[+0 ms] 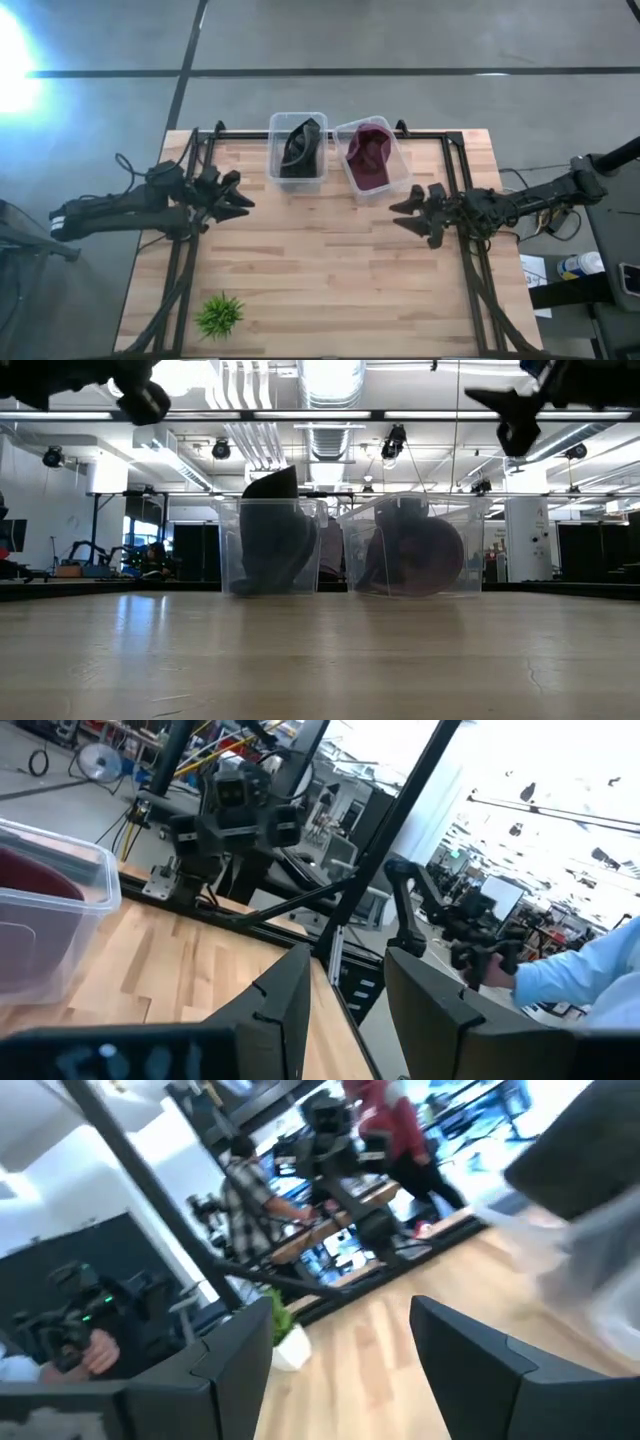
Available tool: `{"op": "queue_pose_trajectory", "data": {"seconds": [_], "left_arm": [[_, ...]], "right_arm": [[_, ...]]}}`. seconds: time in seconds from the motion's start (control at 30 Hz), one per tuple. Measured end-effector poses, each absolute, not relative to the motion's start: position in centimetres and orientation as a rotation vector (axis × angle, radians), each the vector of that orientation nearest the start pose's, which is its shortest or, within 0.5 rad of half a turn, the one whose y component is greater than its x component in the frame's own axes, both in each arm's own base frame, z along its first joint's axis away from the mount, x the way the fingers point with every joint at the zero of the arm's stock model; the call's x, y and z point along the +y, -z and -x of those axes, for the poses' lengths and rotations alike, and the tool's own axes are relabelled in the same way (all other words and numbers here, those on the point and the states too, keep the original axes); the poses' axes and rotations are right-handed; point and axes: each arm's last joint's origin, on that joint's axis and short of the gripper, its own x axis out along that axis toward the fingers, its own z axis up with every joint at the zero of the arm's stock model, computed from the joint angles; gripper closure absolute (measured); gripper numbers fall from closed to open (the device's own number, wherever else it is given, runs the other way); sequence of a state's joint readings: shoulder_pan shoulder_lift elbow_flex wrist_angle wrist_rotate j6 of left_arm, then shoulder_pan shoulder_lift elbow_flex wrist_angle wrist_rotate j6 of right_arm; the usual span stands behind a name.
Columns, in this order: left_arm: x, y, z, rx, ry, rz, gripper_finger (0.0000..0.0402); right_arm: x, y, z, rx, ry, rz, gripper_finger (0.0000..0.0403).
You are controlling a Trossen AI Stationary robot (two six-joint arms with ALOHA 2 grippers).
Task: Pick & Place hat
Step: Return to Home Position
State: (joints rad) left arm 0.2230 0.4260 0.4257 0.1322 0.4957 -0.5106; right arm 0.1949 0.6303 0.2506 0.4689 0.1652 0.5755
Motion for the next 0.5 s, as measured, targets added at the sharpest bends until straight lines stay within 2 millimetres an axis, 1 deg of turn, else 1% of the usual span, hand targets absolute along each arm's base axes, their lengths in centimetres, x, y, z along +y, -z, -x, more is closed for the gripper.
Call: {"op": "queue_pose_trajectory", "data": {"seconds": [0.13, 0.3, 0.33, 0.43, 0.5], "left_arm": [[1.1, -27.0, -10.9, -0.054, 0.299, 0.466, 0.0278], [1.0, -24.5, -10.5, -0.033, 0.294, 0.471, 0.0278], [1.0, -24.0, -10.6, -0.027, 0.293, 0.473, 0.0278], [1.0, -21.6, -10.8, 0.048, 0.274, 0.502, 0.0278], [1.1, -20.3, -11.0, 0.074, 0.266, 0.512, 0.0278]], "right_arm": [[2.1, -20.9, -13.5, -0.088, -0.028, -0.593, 0.0172], [1.9, -17.6, -12.6, -0.034, -0.013, -0.583, 0.0172], [1.9, -16.9, -12.5, -0.012, -0.007, -0.578, 0.0172], [1.9, -15.7, -12.4, 0.122, 0.03, -0.551, 0.0172], [1.9, -14.9, -12.3, 0.204, 0.053, -0.534, 0.0172]]}}
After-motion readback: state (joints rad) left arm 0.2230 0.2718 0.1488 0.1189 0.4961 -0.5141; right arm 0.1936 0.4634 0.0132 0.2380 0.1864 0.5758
